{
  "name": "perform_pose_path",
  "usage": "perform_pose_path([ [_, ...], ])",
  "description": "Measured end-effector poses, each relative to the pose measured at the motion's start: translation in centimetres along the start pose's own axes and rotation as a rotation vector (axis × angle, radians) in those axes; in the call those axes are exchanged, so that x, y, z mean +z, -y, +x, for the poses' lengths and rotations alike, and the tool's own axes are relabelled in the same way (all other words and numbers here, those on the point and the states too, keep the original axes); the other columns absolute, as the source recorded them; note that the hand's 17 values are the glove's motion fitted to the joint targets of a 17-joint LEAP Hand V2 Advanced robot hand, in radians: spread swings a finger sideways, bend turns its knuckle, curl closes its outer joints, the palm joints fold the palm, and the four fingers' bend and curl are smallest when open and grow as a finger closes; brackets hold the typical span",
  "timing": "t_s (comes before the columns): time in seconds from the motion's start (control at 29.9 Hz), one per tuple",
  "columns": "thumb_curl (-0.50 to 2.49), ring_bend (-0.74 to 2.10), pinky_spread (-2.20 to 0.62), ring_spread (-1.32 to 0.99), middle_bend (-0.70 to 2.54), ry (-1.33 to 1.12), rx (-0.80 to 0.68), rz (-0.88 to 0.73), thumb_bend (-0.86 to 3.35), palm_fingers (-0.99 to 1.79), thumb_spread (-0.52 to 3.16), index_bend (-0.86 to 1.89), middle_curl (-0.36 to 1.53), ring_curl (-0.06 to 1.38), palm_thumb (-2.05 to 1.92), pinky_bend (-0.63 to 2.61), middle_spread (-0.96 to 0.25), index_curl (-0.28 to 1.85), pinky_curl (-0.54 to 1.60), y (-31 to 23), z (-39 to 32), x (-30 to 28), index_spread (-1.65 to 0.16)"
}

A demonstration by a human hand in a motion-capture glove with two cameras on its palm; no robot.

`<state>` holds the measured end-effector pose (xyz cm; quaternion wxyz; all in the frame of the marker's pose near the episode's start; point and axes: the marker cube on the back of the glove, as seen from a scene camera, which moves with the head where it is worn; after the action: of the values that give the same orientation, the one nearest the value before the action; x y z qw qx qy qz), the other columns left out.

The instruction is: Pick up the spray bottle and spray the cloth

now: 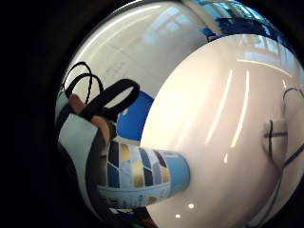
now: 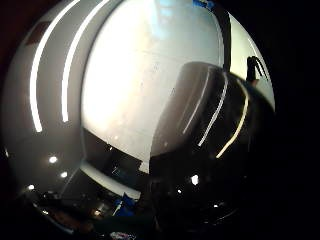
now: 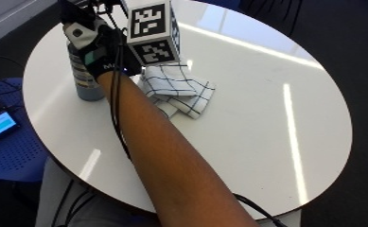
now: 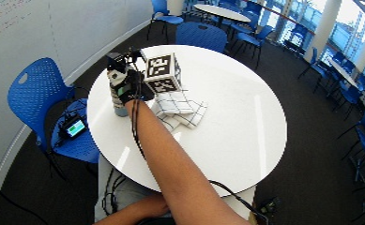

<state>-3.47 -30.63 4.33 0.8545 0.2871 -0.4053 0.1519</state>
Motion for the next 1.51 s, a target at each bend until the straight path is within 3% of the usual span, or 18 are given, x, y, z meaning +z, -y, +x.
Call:
perform_pose_path([
  [0.47, 0.79, 0.53, -0.1, -0.14, 0.41, 0.006, 0.024, -0.004, -0.03, 1.28, 0.47, 0.31, 0.46, 0.43, 0.93, 0.37, -0.18, 0.57, 0.39, -0.9, 1.6, -0.7, -0.28],
  [0.7, 0.79, 0.51, -0.09, -0.14, 0.4, 0.066, 0.188, -0.161, -0.03, 1.24, 0.5, 0.3, 0.46, 0.43, 0.93, 0.35, -0.18, 0.57, 0.38, -3.4, 5.4, -0.2, -0.28],
  [0.87, 0.74, 0.51, 0.0, -0.15, 0.44, 0.047, 0.244, -0.214, -0.06, 1.01, 0.63, 0.18, 0.48, 0.42, 0.86, 0.14, -0.19, 0.54, 0.34, -5.4, 7.4, 0.4, -0.3],
  [1.0, 0.67, 0.51, 0.07, -0.14, 0.42, 0.051, 0.251, -0.215, -0.07, 0.73, 0.76, 0.01, 0.47, 0.44, 0.76, 0.2, -0.18, 0.46, 0.35, -6.2, 8.0, 0.4, -0.32],
  [1.31, 0.55, 0.44, 0.17, -0.1, 0.26, -0.061, 0.233, -0.099, -0.06, 0.28, 0.86, 0.04, 0.41, 0.4, 0.64, 0.32, -0.1, 0.32, 0.37, -8.7, 7.8, -1.5, -0.35],
  [1.51, 0.5, 0.41, 0.19, -0.06, 0.22, -0.187, 0.121, -0.057, -0.04, 0.18, 0.89, 0.11, 0.39, 0.37, 0.62, 0.3, -0.05, 0.28, 0.36, -11.1, 5.1, -4.2, -0.34],
])
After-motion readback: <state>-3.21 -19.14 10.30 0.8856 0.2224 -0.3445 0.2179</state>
